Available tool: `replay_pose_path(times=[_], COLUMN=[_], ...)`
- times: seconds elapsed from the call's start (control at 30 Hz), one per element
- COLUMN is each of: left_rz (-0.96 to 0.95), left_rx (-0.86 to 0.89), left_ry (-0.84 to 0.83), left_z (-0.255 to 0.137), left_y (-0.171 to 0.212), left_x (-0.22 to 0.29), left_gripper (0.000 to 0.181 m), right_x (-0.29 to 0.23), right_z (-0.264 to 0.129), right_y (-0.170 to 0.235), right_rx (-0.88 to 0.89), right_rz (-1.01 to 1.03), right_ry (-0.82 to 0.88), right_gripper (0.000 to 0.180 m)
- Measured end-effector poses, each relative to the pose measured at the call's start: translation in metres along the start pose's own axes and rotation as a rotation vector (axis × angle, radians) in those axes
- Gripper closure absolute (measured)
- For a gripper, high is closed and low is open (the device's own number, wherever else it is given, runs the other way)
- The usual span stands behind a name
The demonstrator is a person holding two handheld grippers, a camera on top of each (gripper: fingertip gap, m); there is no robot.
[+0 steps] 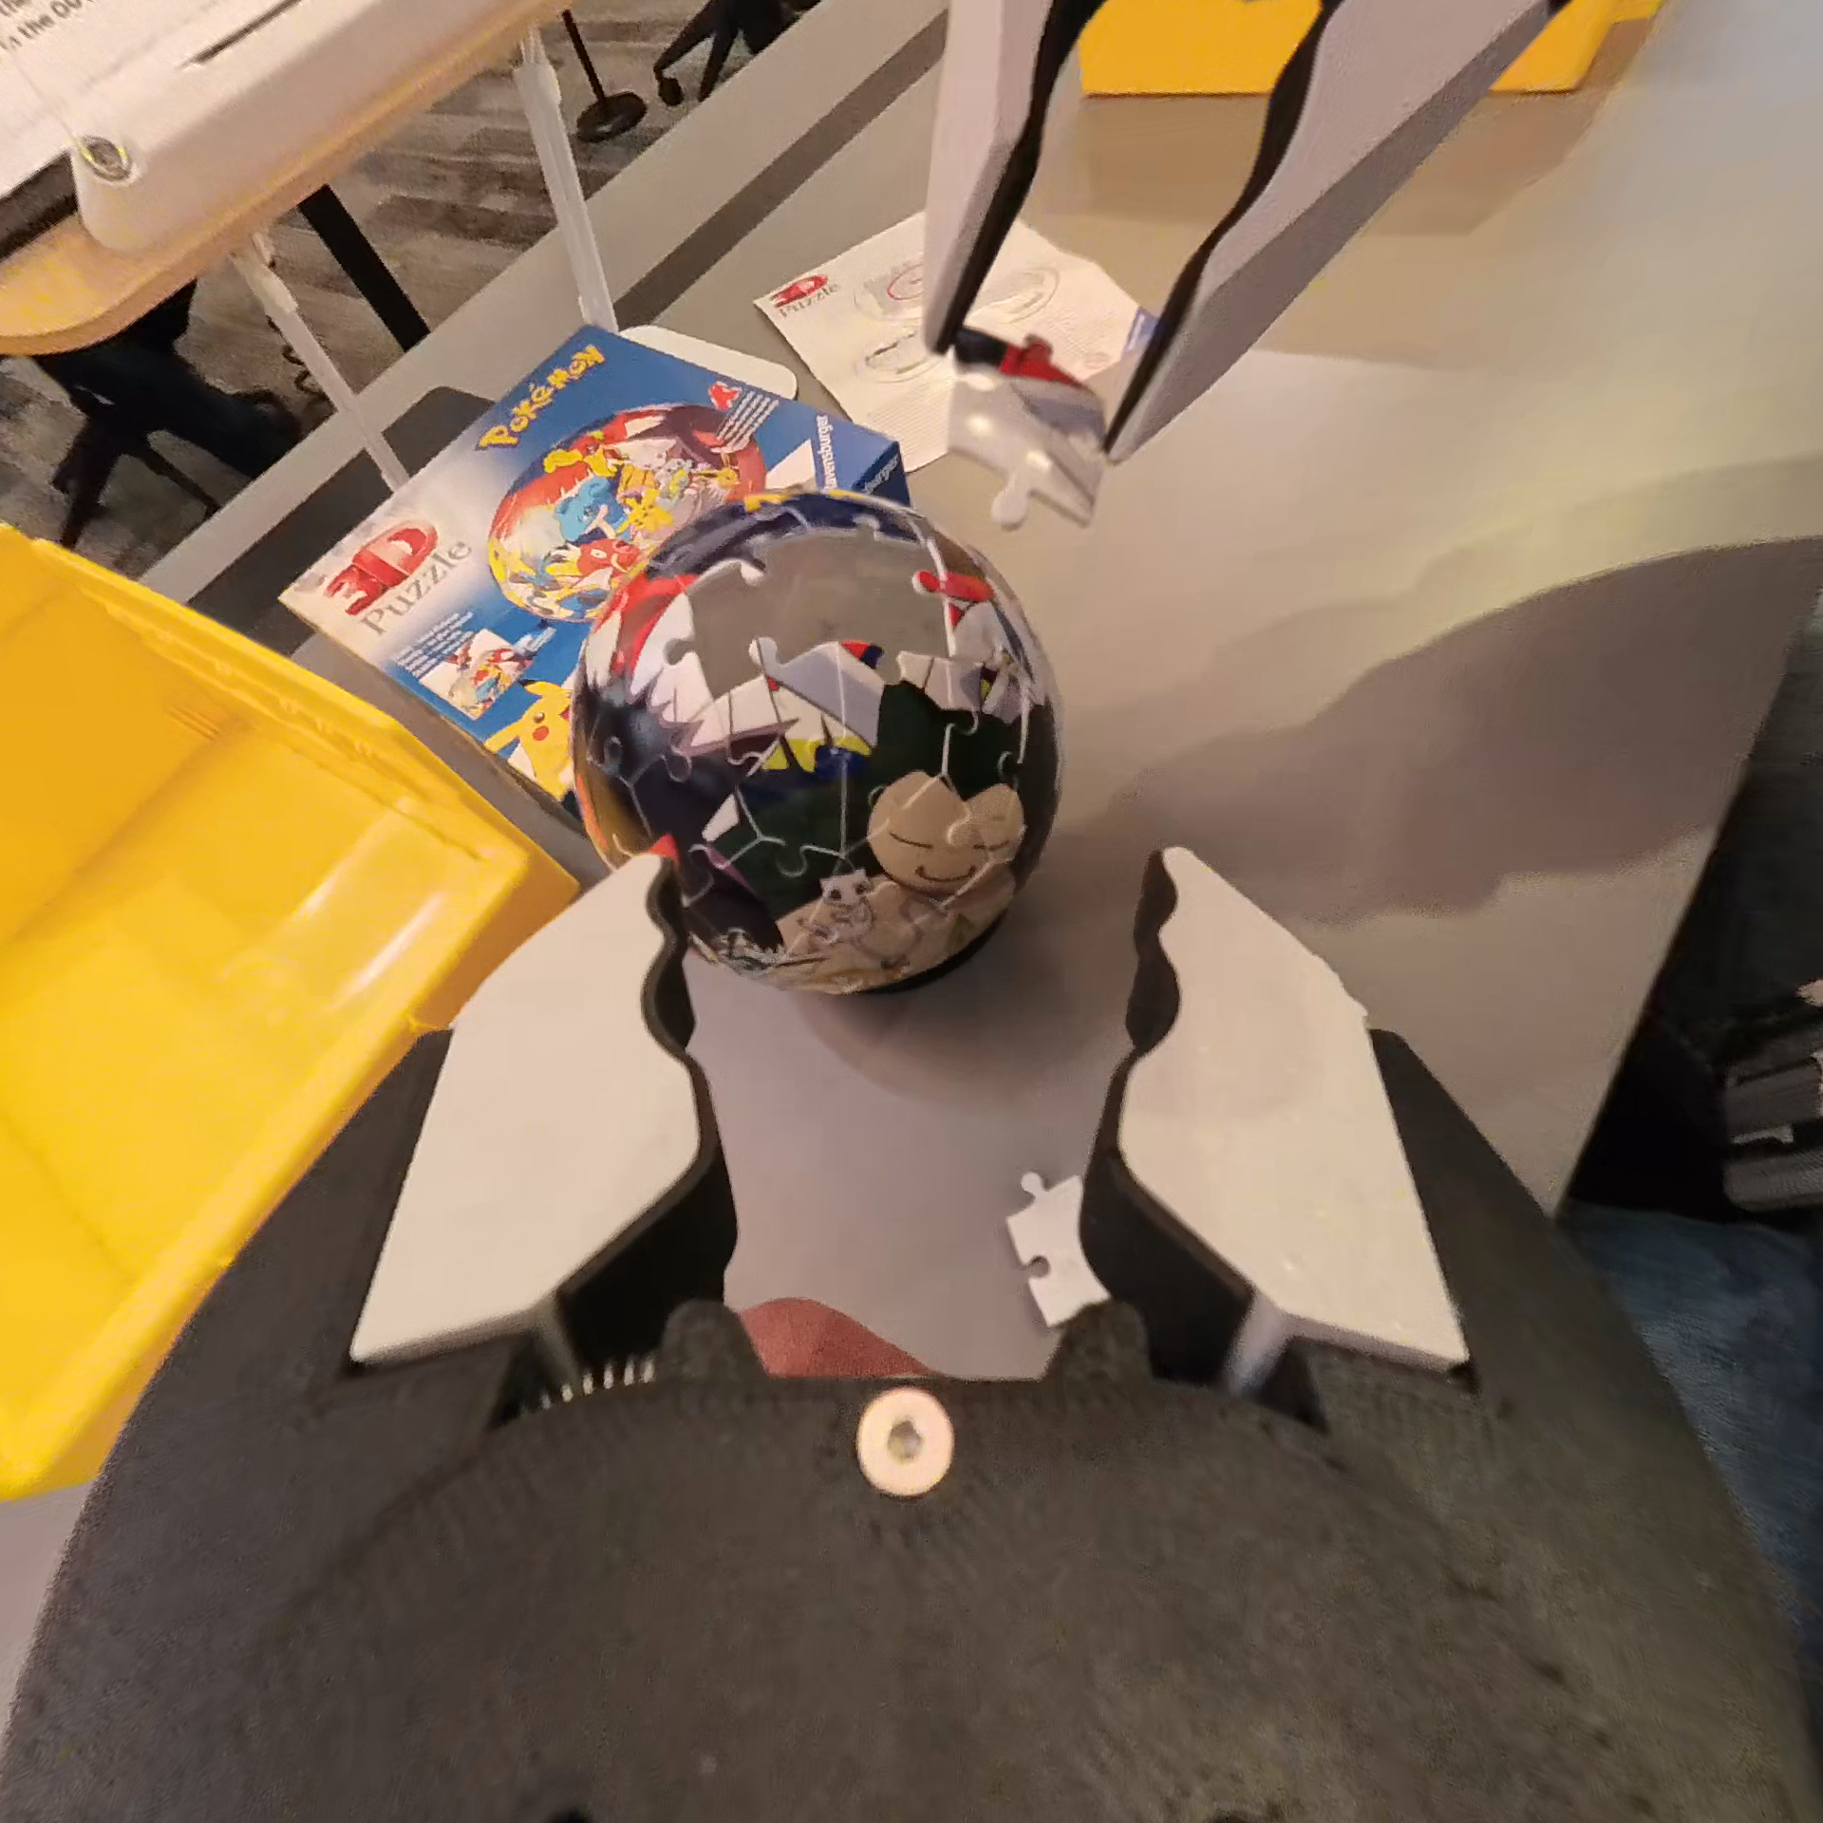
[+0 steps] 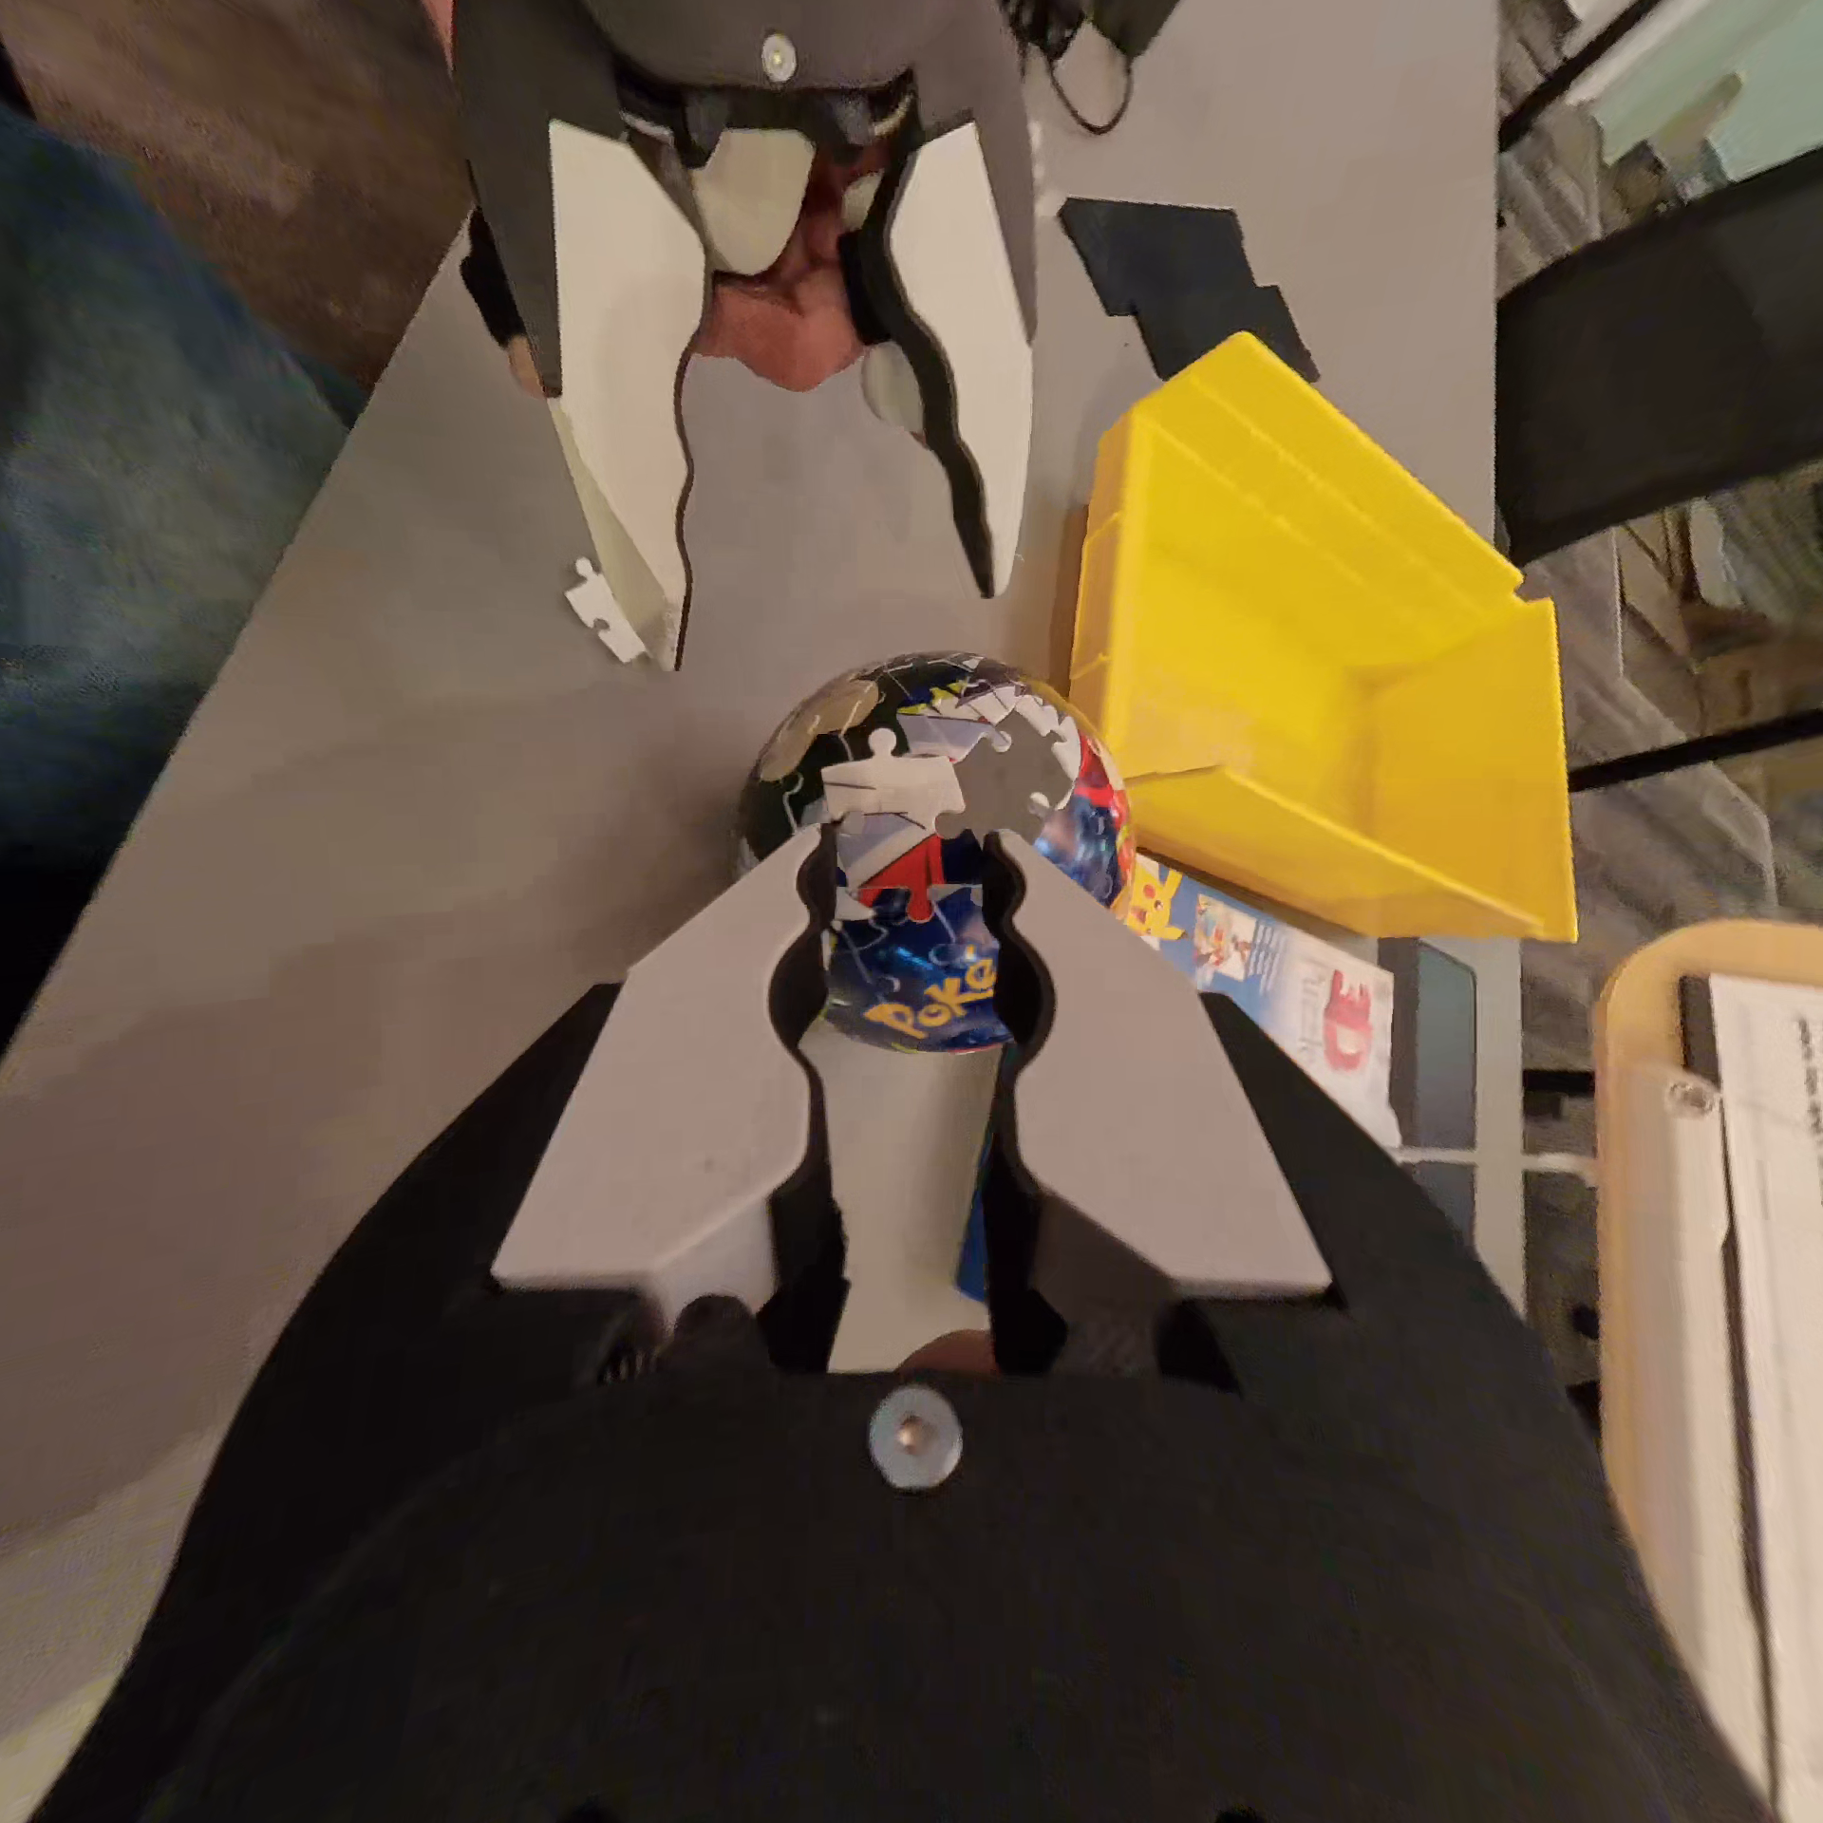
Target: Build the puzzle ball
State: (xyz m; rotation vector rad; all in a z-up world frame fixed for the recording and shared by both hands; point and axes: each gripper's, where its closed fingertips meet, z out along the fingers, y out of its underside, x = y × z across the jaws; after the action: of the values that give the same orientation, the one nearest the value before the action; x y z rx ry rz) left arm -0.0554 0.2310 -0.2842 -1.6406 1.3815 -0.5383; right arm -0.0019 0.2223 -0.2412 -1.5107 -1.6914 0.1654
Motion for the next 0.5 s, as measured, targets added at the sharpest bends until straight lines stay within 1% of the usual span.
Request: replay_pose_path(times=[0.07,0.17,0.33,0.5], left_rz=[0.005,-0.002,0.012,0.003], left_rx=[0.006,0.013,0.006,0.01], left_ry=[-0.027,-0.02,-0.025,-0.027], left_z=[0.002,0.006,0.01,0.011], left_y=[-0.002,-0.002,0.001,0.002], left_x=[-0.006,-0.008,-0.014,-0.017], left_gripper=[0.094,0.094,0.093,0.094], right_x=[0.004,0.009,0.02,0.015], right_z=[0.005,0.01,0.016,0.024], right_y=[0.002,0.002,0.006,0.007], right_rx=[-0.017,-0.026,-0.03,-0.047], right_rz=[-0.064,-0.135,-0.195,-0.269], right_ry=[-0.026,-0.07,-0.17,-0.269], right_gripper=[0.153,0.153,0.153,0.152])
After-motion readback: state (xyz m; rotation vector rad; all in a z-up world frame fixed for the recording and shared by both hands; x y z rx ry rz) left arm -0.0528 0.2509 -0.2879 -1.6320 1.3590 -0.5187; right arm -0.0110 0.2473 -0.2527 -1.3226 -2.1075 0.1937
